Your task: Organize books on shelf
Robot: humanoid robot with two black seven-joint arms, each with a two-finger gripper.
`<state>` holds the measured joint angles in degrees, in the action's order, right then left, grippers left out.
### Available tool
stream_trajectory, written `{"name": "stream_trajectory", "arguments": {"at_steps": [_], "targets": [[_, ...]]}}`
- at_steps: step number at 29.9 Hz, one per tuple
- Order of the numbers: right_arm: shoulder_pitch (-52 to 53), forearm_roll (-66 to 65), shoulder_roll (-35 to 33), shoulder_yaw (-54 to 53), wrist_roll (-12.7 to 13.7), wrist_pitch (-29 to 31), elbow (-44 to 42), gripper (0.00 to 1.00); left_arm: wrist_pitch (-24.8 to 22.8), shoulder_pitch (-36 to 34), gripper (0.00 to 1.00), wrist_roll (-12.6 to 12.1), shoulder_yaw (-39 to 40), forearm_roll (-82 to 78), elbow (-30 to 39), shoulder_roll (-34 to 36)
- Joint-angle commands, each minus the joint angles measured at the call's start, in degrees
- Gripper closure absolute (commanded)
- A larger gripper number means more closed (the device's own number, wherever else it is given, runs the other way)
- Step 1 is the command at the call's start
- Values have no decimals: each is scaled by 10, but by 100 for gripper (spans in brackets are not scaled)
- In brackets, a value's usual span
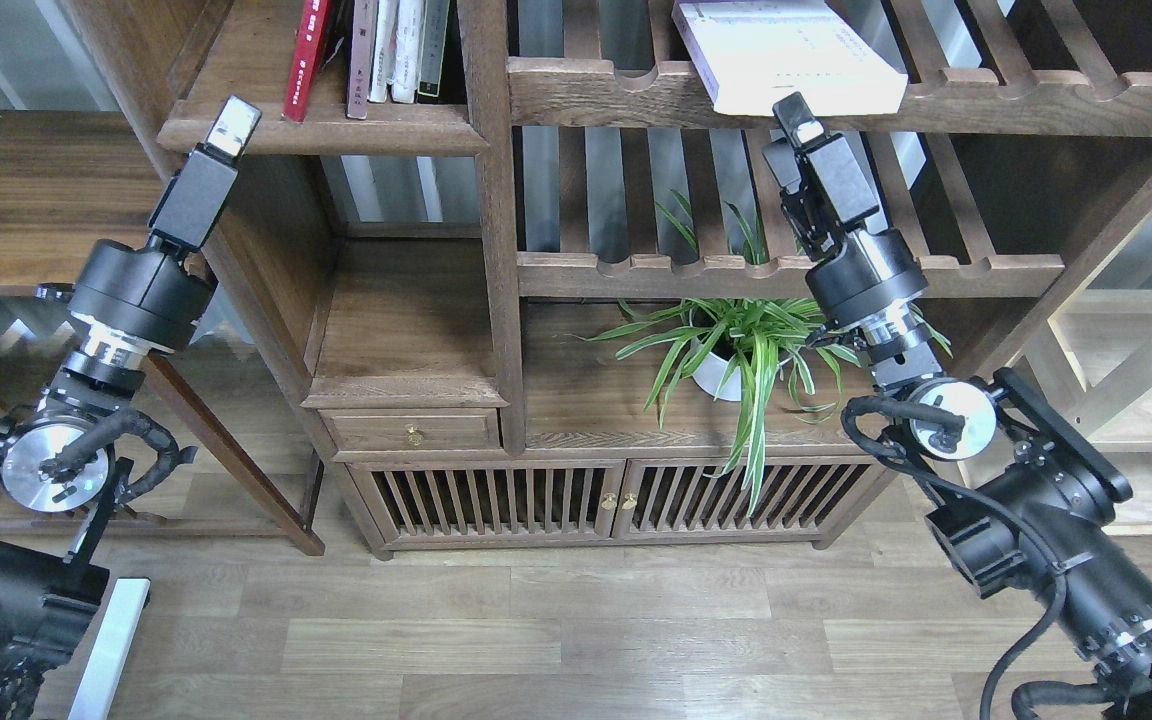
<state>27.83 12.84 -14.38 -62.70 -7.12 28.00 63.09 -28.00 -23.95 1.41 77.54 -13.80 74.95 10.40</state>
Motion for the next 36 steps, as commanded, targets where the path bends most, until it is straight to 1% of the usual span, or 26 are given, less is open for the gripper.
{"name": "stream_trajectory", "arguments": {"at_steps": [1, 12, 20, 36], "targets": [[14, 0, 4, -1, 0, 0, -2, 0, 0, 1, 2, 0, 0, 0, -1, 1], [36, 0, 6, -1, 0, 0, -10, 0, 0, 2, 2, -1, -5, 0, -1, 0], [45, -1, 5, -1, 0, 0, -43, 0, 0, 2, 2, -1, -6, 0, -1, 0], [57, -1, 5, -19, 0, 0, -54, 0, 0, 2, 2, -1, -11, 1, 0, -1]]}}
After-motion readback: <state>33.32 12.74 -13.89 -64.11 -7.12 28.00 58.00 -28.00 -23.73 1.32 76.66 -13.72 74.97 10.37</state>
